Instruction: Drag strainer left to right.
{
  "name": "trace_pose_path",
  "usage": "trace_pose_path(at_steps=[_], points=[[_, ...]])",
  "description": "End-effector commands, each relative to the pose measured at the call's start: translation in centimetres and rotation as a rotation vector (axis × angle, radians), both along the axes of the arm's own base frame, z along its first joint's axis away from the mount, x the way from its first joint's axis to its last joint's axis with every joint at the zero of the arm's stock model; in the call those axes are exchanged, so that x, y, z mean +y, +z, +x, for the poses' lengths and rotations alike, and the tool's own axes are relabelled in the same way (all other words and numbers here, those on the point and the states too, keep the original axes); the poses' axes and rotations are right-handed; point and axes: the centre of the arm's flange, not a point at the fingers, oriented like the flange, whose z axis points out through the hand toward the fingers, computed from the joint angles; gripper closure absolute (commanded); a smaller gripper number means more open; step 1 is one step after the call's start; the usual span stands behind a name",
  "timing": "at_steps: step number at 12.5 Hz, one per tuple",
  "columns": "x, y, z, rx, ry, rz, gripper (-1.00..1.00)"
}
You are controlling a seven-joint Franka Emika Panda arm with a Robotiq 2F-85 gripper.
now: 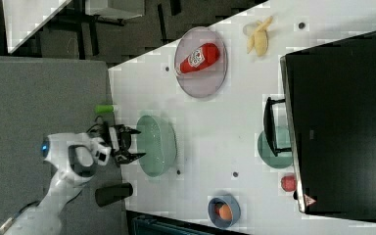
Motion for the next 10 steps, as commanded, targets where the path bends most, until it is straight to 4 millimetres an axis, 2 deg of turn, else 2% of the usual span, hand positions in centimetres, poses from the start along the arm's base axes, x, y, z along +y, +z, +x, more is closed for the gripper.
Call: trace_pose_path(at_steps=[1, 5, 7, 10], points=[[0.9, -3.3, -1.0, 0.020, -0.118, -0.038, -1.00], [0.0, -7.8, -0.7, 0.033, -0.155, -0.031, -1.00], [-1.0, -9.1, -0.5, 0.048, -0.169, -0.051, -1.00], [-2.6, -9.9, -0.2, 0.055, -0.192, -0.074, -1.00]])
